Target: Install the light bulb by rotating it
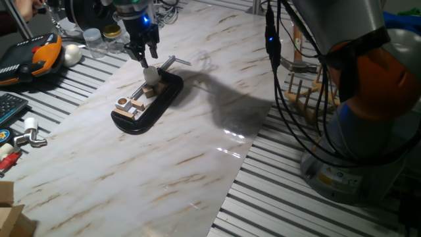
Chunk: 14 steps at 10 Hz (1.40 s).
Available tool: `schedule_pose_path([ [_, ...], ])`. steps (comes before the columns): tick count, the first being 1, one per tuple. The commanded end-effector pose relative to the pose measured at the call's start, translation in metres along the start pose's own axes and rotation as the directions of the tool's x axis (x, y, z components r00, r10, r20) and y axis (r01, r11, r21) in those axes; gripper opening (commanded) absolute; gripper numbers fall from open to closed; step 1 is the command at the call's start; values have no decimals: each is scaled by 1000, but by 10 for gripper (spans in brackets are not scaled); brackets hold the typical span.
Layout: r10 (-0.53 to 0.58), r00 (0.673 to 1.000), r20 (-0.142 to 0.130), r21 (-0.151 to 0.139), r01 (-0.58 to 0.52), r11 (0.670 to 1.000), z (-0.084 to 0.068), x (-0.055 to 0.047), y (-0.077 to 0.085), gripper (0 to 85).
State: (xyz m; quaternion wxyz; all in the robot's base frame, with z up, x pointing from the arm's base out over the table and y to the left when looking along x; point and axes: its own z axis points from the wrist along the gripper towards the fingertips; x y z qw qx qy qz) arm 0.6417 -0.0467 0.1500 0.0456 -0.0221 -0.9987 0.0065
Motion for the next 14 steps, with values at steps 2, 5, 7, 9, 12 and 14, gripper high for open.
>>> schedule_pose_path([
  [2, 0, 1000, 0, 0, 0, 1000, 1, 0, 0, 510],
  [5, -4, 1000, 21, 2, 4, 1000, 6, -1, 0, 510],
  [7, -2, 999, 34, 15, 1, 1000, 6, -1, 0, 510],
  [9, 0, 999, 41, 18, 0, 1000, 7, -1, -1, 680],
  [12, -5, 999, 42, 7, 5, 1000, 9, -1, -1, 680],
  [14, -9, 999, 46, 6, 8, 1000, 13, -2, -1, 680],
])
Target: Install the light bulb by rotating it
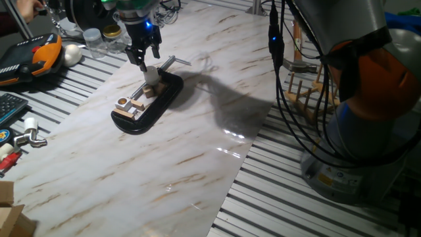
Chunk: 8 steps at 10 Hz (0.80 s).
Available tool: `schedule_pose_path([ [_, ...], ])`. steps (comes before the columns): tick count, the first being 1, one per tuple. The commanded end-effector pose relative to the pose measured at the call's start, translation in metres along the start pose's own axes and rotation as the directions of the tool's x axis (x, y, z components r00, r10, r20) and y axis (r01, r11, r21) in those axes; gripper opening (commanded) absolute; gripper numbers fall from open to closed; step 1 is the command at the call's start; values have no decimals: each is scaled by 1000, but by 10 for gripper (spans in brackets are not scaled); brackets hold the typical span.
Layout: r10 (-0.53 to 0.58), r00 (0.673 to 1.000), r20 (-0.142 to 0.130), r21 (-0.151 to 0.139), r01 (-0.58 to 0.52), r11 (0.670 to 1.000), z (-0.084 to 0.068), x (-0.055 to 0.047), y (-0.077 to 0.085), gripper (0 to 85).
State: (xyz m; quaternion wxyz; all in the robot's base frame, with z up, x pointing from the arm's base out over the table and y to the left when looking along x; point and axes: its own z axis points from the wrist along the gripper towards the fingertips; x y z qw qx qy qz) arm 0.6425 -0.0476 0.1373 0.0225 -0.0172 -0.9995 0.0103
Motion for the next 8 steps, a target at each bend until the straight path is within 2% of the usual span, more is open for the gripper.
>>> schedule_pose_path([
  [1, -4, 1000, 1, 6, 4, 1000, 1, 0, 0, 680],
  [8, -14, 1000, 17, 17, 14, 1000, 13, -9, 0, 680],
])
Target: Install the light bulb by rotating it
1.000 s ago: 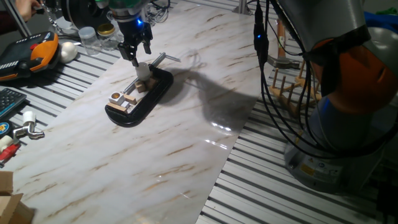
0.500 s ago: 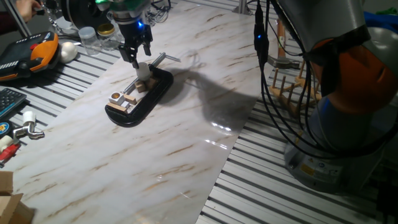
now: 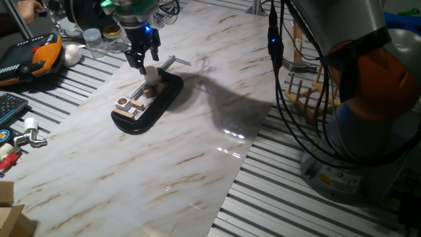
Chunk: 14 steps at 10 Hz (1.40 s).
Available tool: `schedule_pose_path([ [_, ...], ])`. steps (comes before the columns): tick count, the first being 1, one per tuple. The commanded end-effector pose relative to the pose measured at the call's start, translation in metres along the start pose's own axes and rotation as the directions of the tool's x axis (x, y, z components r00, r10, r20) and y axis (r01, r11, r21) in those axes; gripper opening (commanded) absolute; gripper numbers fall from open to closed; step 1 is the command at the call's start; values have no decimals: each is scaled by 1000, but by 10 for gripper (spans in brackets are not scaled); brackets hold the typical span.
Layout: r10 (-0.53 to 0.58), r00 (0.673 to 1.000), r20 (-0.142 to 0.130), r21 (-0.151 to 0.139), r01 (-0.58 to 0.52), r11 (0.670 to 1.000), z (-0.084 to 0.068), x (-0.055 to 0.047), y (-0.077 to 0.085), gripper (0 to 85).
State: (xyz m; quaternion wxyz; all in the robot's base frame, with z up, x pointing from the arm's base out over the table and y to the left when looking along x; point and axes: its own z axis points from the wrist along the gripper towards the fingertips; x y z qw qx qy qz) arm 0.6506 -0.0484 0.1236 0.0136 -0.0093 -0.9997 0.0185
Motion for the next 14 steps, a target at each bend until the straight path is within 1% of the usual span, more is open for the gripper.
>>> schedule_pose_path([
  [1, -2, 1000, 3, 0, 2, 1000, 2, -1, -1, 680],
  [5, -9, 1000, 7, 0, 9, 1000, 4, -2, 0, 680],
  [7, -14, 1000, 8, -2, 14, 1000, 8, -1, 0, 680],
  [10, -20, 999, 28, 6, 20, 1000, 11, -1, -2, 680],
  [12, -23, 999, 31, 9, 23, 1000, 12, -1, -3, 680],
  [14, -34, 998, 48, 18, 33, 999, 12, 0, -4, 680],
])
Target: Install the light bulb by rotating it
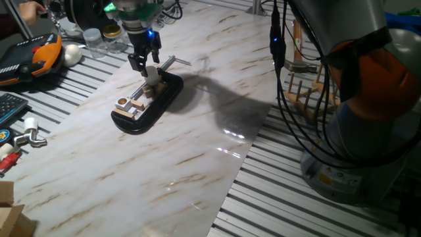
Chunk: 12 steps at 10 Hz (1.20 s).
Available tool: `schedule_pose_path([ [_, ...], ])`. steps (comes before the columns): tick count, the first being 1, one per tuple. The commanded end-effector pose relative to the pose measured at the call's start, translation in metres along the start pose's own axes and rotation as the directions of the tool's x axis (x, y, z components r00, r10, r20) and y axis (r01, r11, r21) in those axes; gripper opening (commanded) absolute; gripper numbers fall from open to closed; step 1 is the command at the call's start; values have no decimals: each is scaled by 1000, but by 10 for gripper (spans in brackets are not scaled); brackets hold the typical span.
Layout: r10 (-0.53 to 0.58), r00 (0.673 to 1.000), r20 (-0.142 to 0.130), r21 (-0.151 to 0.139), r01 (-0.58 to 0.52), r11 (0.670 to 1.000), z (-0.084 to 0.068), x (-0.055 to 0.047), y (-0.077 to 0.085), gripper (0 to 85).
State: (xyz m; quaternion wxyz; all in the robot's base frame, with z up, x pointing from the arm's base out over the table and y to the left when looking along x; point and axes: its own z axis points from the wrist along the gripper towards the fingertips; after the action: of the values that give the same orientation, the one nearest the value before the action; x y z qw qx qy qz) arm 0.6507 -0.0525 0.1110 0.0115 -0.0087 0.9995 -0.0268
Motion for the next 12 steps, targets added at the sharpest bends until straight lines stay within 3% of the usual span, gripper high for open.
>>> schedule_pose_path([
  [1, 0, 1000, 2, 0, 0, 1000, 0, 0, 0, 680],
  [12, -11, 1000, 1, 6, 11, 1000, 5, 3, 0, 680],
])
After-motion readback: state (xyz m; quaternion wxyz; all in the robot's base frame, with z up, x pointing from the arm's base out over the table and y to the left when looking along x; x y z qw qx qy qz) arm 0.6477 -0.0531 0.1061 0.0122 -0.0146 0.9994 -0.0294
